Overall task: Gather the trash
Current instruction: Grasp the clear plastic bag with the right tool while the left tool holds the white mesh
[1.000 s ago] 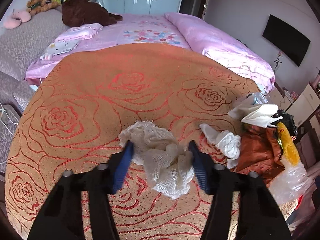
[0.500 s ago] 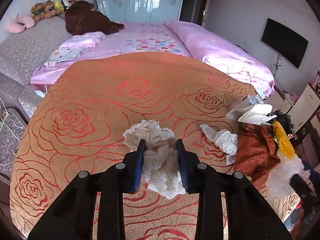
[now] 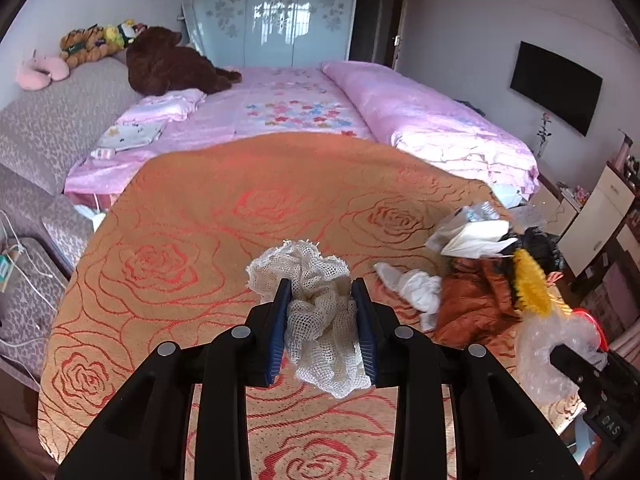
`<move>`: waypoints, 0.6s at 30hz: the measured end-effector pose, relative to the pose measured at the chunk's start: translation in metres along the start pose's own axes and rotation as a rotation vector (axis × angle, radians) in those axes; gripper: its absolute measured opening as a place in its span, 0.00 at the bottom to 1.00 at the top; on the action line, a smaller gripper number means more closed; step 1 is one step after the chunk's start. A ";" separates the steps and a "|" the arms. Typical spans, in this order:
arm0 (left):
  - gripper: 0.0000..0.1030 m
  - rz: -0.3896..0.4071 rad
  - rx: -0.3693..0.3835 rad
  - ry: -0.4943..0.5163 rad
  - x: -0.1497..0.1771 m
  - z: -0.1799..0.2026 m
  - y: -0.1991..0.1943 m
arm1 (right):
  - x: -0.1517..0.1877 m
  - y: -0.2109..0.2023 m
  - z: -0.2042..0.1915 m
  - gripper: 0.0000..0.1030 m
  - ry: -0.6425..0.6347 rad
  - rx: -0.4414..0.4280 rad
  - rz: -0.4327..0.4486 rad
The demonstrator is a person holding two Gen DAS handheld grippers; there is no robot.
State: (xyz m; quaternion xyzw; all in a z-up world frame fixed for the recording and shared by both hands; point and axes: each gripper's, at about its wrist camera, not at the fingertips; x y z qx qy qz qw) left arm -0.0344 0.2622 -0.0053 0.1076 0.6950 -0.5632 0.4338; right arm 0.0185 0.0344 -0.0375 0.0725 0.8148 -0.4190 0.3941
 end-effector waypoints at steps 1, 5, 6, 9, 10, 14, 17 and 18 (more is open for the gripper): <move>0.29 0.010 0.008 0.004 -0.002 0.003 -0.004 | 0.002 -0.006 0.000 0.36 0.006 -0.004 0.006; 0.29 0.037 0.034 0.024 -0.004 0.015 -0.017 | 0.006 -0.026 0.006 0.36 0.022 0.007 0.028; 0.29 0.042 0.041 0.031 -0.004 0.019 -0.019 | 0.006 -0.029 0.008 0.36 0.024 0.011 0.033; 0.29 0.059 0.065 0.056 -0.007 0.032 -0.026 | 0.005 -0.044 0.015 0.36 0.027 0.037 0.063; 0.29 0.064 0.075 0.065 -0.008 0.038 -0.028 | 0.005 -0.050 0.018 0.36 0.028 0.045 0.072; 0.29 0.075 0.109 0.102 -0.007 0.062 -0.034 | 0.000 -0.067 0.028 0.36 0.032 0.080 0.108; 0.29 0.081 0.132 0.136 -0.006 0.081 -0.038 | -0.003 -0.078 0.040 0.36 0.047 0.105 0.133; 0.29 0.082 0.140 0.148 -0.005 0.088 -0.039 | -0.004 -0.081 0.046 0.36 0.054 0.115 0.141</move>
Point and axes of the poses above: each gripper's, at about its wrist camera, not at the fingertips, and y roughly the way its jaws point, z to its right, x to its underside, and after that the axes turned 6 degrees about -x, right-handed
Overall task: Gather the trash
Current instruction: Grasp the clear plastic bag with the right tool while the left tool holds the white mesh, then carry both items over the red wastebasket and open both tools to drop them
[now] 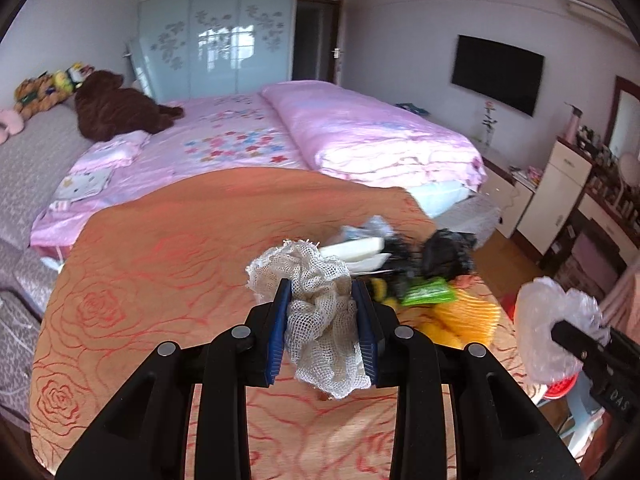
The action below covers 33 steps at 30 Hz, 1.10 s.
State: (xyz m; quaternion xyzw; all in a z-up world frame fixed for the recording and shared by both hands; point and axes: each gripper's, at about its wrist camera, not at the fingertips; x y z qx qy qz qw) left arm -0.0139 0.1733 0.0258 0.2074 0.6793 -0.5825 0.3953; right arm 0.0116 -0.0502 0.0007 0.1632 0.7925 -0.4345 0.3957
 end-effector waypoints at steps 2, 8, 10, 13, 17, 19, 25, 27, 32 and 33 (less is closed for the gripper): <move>0.29 0.001 0.014 0.019 -0.001 0.012 0.000 | -0.002 -0.004 0.010 0.36 0.011 0.020 0.010; 0.29 -0.007 0.065 0.071 -0.001 0.047 0.004 | -0.006 -0.019 0.045 0.36 0.056 0.091 0.038; 0.29 -0.011 0.089 0.086 -0.002 0.060 0.006 | -0.006 -0.024 0.055 0.36 0.068 0.116 0.048; 0.29 -0.017 0.117 0.104 0.000 0.077 0.009 | -0.005 -0.032 0.072 0.36 0.089 0.149 0.060; 0.29 -0.025 0.169 0.134 0.001 0.103 0.012 | -0.003 -0.041 0.095 0.36 0.114 0.195 0.071; 0.29 -0.030 0.191 0.147 0.001 0.114 0.014 | -0.001 -0.044 0.107 0.36 0.131 0.220 0.073; 0.29 -0.053 0.253 0.200 0.004 0.154 0.022 | 0.009 -0.049 0.139 0.36 0.175 0.278 0.068; 0.29 -0.064 0.269 0.218 0.005 0.170 0.026 | 0.011 -0.049 0.148 0.36 0.183 0.293 0.063; 0.29 -0.091 0.303 0.277 0.014 0.209 0.037 | 0.019 -0.049 0.171 0.36 0.216 0.323 0.050; 0.29 -0.096 0.309 0.284 0.015 0.216 0.038 | 0.020 -0.049 0.175 0.36 0.224 0.327 0.048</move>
Point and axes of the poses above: each gripper's, at about its wrist camera, not at the fingertips, and y roughly the way its jaws point, z to its right, x to its underside, and after that the axes turned 6 degrees about -x, right-handed
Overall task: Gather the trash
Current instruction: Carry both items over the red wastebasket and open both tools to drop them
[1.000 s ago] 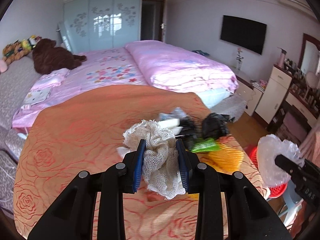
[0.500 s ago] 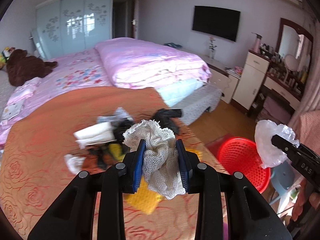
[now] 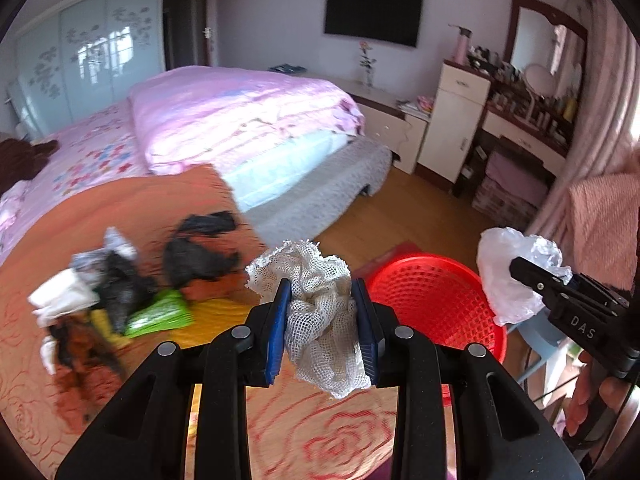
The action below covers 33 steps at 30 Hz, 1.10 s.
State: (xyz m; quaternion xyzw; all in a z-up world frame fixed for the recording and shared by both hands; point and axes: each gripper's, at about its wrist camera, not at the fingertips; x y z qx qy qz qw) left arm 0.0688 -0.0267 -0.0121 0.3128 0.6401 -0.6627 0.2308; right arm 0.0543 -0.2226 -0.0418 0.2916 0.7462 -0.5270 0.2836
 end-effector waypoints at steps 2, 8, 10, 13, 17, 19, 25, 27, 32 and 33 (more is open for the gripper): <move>0.29 -0.018 0.013 0.024 -0.001 0.013 0.009 | 0.001 0.003 0.006 0.36 0.009 0.005 -0.007; 0.29 -0.059 0.052 0.085 -0.001 0.048 0.036 | 0.005 0.019 0.028 0.37 0.048 0.030 -0.039; 0.29 -0.074 0.060 0.102 0.002 0.057 0.045 | 0.007 0.022 0.034 0.37 0.057 0.039 -0.045; 0.29 -0.092 0.065 0.124 0.005 0.067 0.056 | 0.010 0.027 0.041 0.37 0.070 0.046 -0.055; 0.29 -0.124 0.091 0.127 0.008 0.075 0.067 | 0.012 0.035 0.047 0.39 0.087 0.040 -0.081; 0.30 -0.126 0.095 0.134 0.011 0.078 0.069 | 0.014 0.038 0.046 0.42 0.090 0.036 -0.090; 0.40 -0.137 0.109 0.124 0.013 0.076 0.071 | 0.015 0.038 0.046 0.59 0.095 0.042 -0.082; 0.44 -0.135 0.111 0.115 0.013 0.074 0.070 | 0.015 0.037 0.046 0.62 0.098 0.045 -0.076; 0.59 -0.119 0.108 0.099 0.011 0.069 0.063 | 0.016 0.034 0.046 0.64 0.100 0.047 -0.071; 0.60 -0.116 0.105 0.098 0.011 0.068 0.062 | 0.016 0.034 0.046 0.64 0.099 0.047 -0.070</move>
Point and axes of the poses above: each gripper's, at about its wrist camera, not at the fingertips, and y roughly the way its jaws point, z to its right, x to its underside, and after that the axes turned 6 degrees about -x, right-handed
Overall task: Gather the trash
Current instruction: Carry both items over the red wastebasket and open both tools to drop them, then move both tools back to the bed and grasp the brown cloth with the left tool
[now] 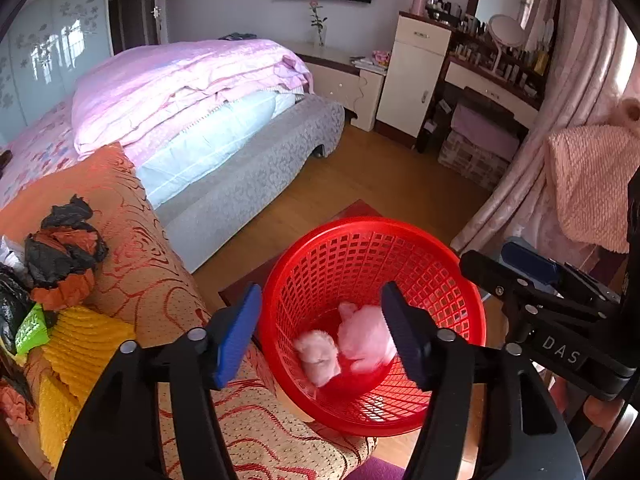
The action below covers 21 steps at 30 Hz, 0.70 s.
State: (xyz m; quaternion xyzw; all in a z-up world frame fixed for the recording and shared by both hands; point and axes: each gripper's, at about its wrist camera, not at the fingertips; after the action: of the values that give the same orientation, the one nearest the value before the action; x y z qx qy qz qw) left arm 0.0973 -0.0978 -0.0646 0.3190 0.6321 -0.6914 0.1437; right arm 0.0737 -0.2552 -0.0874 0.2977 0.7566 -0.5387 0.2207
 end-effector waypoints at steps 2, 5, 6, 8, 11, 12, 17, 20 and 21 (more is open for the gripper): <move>0.63 0.008 -0.009 -0.005 0.000 -0.002 -0.003 | 0.000 -0.002 -0.001 0.64 -0.004 0.002 0.006; 0.64 0.021 -0.025 -0.013 0.001 -0.006 -0.008 | 0.000 -0.006 -0.006 0.64 -0.017 0.009 0.018; 0.64 0.025 -0.030 -0.015 0.001 -0.007 -0.009 | 0.000 -0.008 -0.008 0.64 -0.024 0.011 0.025; 0.64 0.035 -0.039 -0.024 0.003 -0.011 -0.014 | 0.001 -0.011 -0.011 0.64 -0.033 0.014 0.033; 0.64 0.048 -0.050 -0.037 0.006 -0.016 -0.019 | 0.001 -0.016 -0.018 0.64 -0.051 0.021 0.050; 0.64 0.052 -0.052 -0.042 0.006 -0.018 -0.020 | 0.001 -0.018 -0.020 0.64 -0.058 0.022 0.056; 0.64 0.065 -0.064 -0.083 0.011 -0.032 -0.030 | 0.003 -0.024 -0.029 0.64 -0.080 0.023 0.074; 0.64 0.076 -0.078 -0.113 0.015 -0.044 -0.039 | 0.004 -0.028 -0.035 0.64 -0.092 0.016 0.080; 0.64 0.079 -0.086 -0.118 0.017 -0.047 -0.042 | 0.005 -0.029 -0.038 0.64 -0.098 0.011 0.082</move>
State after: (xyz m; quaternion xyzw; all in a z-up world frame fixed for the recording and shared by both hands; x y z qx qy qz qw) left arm 0.0715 -0.0427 -0.0418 0.2959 0.6384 -0.6752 0.2213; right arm 0.0496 -0.2255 -0.0585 0.3030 0.7289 -0.5474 0.2779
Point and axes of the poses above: each gripper's, at about its wrist camera, not at the fingertips, and y roughly the way its jaws point, z to its right, x to its underside, and after that the axes turned 6 degrees about -x, right-handed
